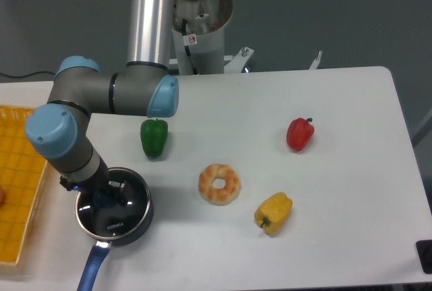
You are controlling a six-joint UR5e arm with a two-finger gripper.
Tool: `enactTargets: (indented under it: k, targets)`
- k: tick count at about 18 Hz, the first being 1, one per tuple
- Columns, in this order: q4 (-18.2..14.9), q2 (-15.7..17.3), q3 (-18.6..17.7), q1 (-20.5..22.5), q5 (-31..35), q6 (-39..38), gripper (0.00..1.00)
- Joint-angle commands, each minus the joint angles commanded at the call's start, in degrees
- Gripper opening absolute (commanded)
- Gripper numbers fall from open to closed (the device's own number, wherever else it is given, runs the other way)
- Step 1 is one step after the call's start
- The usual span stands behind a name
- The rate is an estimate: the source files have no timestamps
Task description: Open the lid
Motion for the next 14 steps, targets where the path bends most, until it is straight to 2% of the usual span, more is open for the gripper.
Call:
enactTargets:
  k: [4, 14]
  targets:
    - [0.0, 0.2, 0.0, 0.0, -0.1, 0.1, 0.61]
    - [-0.1, 1.5, -0.2, 0.1, -0.4, 0.2, 0.60]
